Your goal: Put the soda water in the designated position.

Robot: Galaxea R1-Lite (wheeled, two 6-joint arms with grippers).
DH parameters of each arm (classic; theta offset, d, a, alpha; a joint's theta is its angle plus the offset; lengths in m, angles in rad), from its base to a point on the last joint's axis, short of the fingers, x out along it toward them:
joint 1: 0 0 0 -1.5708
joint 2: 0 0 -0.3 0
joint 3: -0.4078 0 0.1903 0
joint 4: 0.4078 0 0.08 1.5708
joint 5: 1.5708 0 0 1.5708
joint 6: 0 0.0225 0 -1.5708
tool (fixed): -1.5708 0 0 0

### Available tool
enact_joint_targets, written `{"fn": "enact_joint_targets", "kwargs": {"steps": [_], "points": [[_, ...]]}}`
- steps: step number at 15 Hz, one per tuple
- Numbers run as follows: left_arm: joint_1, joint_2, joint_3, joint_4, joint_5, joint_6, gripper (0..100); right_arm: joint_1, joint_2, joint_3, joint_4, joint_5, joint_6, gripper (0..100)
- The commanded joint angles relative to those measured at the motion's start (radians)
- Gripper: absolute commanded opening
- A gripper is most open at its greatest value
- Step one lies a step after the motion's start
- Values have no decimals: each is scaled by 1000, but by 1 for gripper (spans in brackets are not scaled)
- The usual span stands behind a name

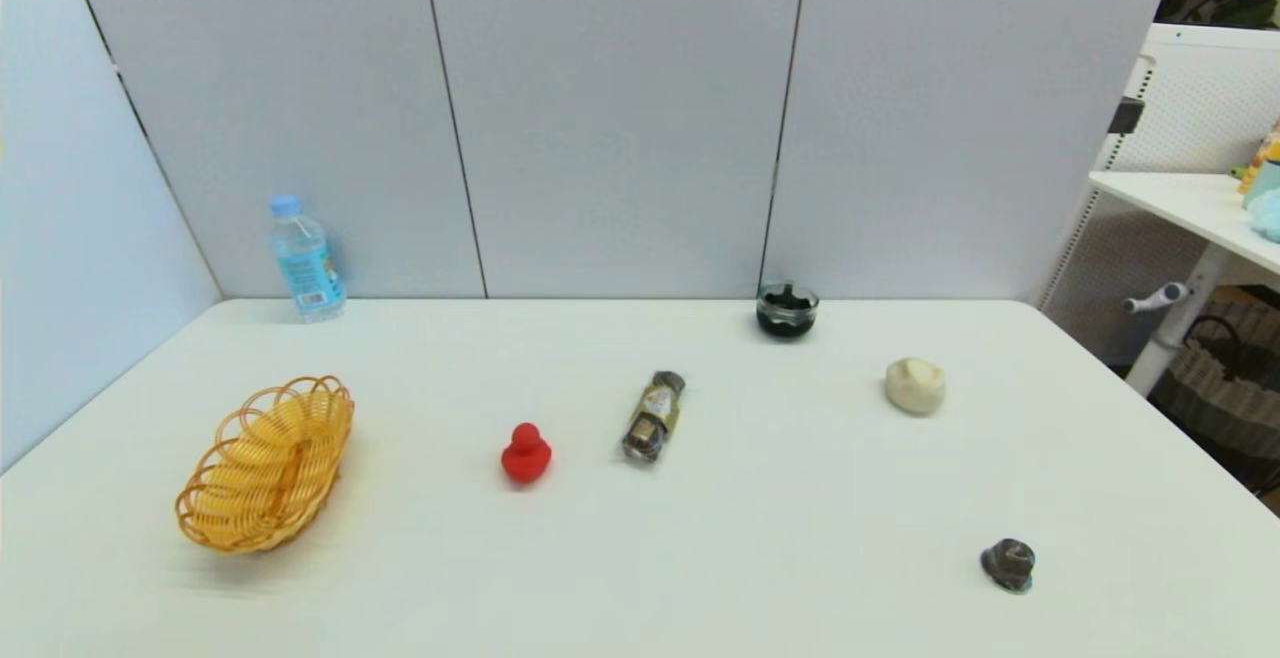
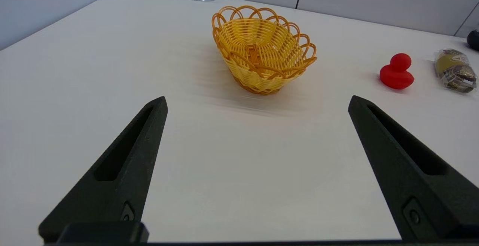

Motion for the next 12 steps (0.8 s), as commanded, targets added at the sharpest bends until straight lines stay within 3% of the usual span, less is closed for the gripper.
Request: {"fn": "enact_joint_targets", "kwargs": {"steps": [1, 7, 12], "points": [[0, 0, -2, 1, -4, 52, 100, 0, 1, 2, 0, 0, 0, 100], [0, 0, 0, -2, -75, 232, 100, 0, 1, 2, 0, 0, 0, 100], [0, 0, 0, -5, -78, 244, 100, 0, 1, 2, 0, 0, 0, 100]]}}
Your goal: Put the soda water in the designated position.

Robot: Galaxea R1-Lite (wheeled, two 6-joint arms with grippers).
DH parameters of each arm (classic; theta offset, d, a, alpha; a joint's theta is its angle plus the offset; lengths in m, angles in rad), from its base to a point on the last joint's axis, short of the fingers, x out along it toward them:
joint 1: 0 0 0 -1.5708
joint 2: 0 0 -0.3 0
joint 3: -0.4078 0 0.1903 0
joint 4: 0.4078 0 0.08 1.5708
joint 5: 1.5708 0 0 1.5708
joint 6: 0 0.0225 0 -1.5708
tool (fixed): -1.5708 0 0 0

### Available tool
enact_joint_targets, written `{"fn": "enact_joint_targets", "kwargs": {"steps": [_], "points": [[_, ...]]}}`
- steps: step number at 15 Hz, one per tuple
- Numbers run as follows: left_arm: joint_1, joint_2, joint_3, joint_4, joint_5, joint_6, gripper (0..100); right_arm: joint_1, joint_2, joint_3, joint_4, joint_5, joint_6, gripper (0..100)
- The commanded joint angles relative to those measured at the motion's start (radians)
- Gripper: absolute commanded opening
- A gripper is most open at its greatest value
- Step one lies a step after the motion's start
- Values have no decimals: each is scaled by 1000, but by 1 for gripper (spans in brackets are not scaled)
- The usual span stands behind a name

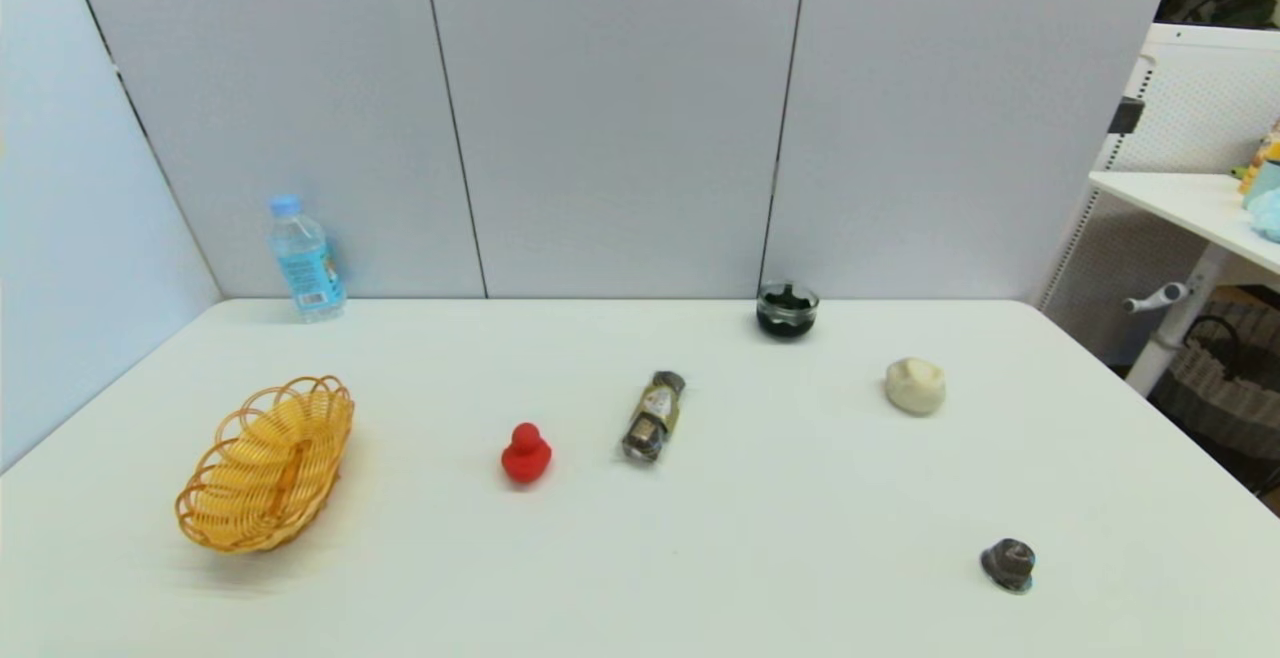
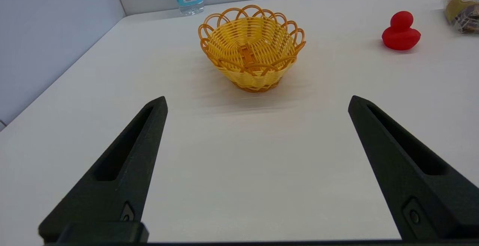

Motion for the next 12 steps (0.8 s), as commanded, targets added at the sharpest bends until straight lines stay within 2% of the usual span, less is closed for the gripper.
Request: {"fn": "enact_joint_targets", "kwargs": {"steps": [1, 6, 12], "points": [[0, 0, 1, -2, 0, 0, 100, 0, 1, 2, 0, 1, 0, 100], [-2, 245, -86, -62, 3, -13, 100, 0, 1, 2, 0, 1, 0, 100], [2, 670, -447, -184, 4, -68, 100, 0, 1, 2, 0, 1, 0, 100]]}}
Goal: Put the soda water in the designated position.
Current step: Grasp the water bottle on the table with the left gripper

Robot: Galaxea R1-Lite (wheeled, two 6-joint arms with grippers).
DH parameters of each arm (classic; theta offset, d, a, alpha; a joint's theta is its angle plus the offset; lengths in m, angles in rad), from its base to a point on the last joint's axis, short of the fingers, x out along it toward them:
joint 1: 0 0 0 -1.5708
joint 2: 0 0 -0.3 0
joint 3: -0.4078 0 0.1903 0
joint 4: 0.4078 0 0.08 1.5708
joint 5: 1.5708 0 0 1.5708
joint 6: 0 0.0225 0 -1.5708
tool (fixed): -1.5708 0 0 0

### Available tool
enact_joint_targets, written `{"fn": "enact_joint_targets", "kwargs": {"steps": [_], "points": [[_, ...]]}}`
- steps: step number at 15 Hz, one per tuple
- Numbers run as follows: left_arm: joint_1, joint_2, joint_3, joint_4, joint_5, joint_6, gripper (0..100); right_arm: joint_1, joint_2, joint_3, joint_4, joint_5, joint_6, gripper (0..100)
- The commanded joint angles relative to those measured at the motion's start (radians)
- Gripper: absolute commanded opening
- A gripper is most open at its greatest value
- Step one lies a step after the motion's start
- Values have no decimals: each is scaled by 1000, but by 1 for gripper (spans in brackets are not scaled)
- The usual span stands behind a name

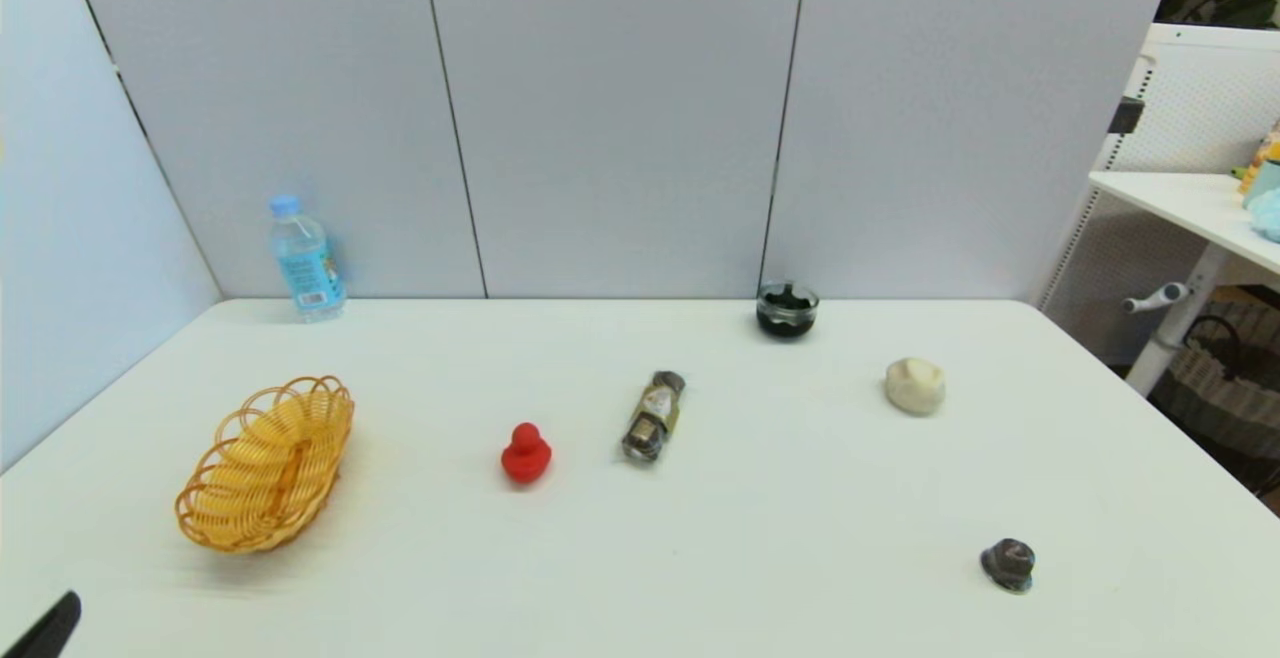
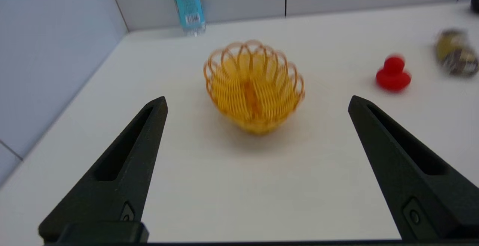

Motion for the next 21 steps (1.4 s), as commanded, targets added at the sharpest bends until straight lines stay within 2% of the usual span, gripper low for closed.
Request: {"fn": "enact_joint_targets", "kwargs": {"steps": [1, 4, 13, 17, 19, 21], "points": [[10, 417, -313, -125, 1, -60, 100, 0, 1, 2, 0, 1, 0, 100], [62, 626, -485, -188, 0, -86, 100, 0, 1, 2, 0, 1, 0, 100], [188, 1064, -897, -244, -25, -35, 100, 0, 1, 2, 0, 1, 0, 100], [271, 1222, -1014, -315, -127, 15, 100, 0, 1, 2, 0, 1, 0, 100], [283, 1311, -1052, -361, -186, 17, 100, 0, 1, 2, 0, 1, 0, 100], [284, 1379, -1054, -404, -203, 15, 100, 1, 1, 2, 0, 1, 0, 100]]}}
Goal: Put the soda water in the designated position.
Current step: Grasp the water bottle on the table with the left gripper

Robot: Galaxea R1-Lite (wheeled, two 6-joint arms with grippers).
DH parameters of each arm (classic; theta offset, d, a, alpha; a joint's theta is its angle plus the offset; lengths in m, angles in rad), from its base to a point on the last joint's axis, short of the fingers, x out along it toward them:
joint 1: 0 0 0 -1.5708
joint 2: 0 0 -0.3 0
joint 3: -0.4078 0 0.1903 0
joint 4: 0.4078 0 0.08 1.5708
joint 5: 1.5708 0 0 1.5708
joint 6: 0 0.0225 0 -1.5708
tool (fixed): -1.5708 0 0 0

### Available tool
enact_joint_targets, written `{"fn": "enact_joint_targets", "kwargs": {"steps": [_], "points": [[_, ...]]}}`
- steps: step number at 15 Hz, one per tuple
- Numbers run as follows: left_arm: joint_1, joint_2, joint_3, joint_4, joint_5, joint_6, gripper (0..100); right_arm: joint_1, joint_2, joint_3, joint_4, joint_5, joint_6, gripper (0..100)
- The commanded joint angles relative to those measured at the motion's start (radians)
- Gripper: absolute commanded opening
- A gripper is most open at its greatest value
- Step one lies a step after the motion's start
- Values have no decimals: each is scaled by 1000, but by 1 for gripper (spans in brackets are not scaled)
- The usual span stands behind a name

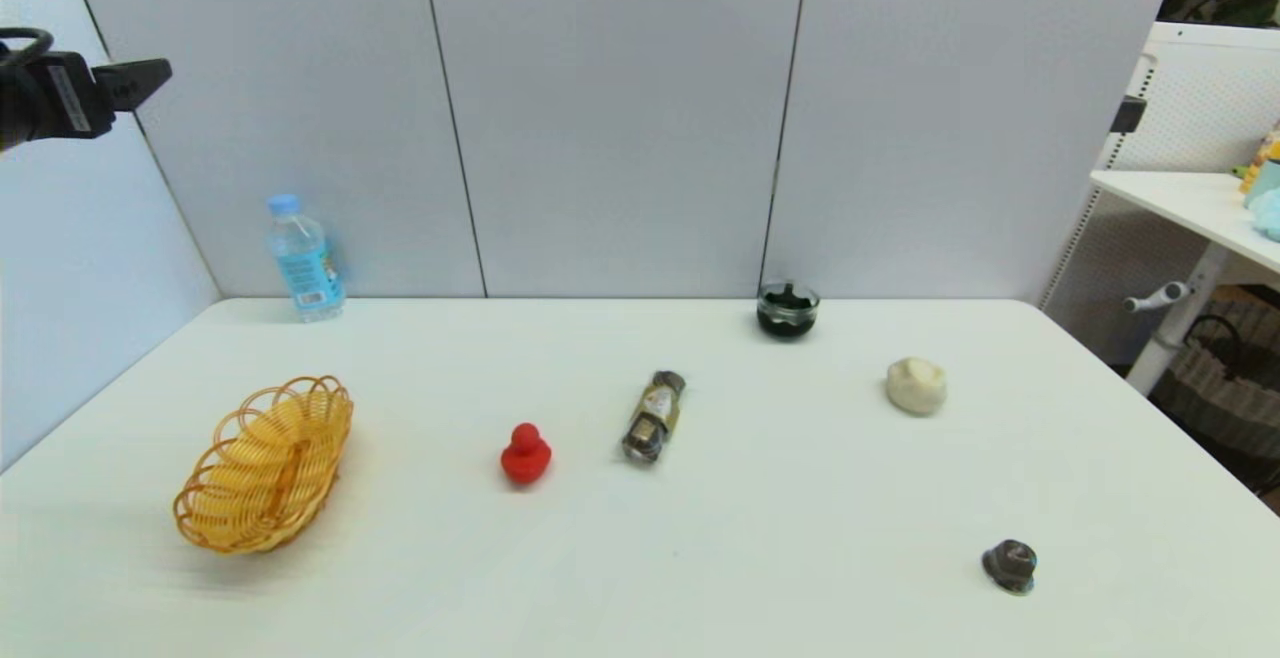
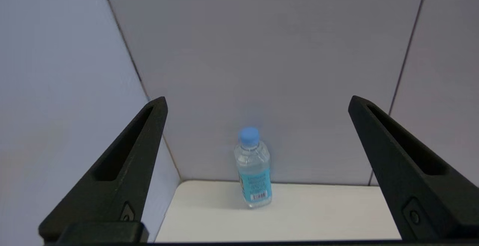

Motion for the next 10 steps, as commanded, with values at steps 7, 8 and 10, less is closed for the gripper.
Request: {"fn": "enact_joint_targets", "kwargs": {"steps": [7, 8, 10], "points": [[16, 427, -26, -271, -130, -4, 100, 0, 1, 2, 0, 1, 0, 100], [17, 456, -29, -291, -130, -4, 100, 0, 1, 2, 0, 1, 0, 100], [17, 547, -37, -339, -127, -4, 100, 0, 1, 2, 0, 1, 0, 100]]}}
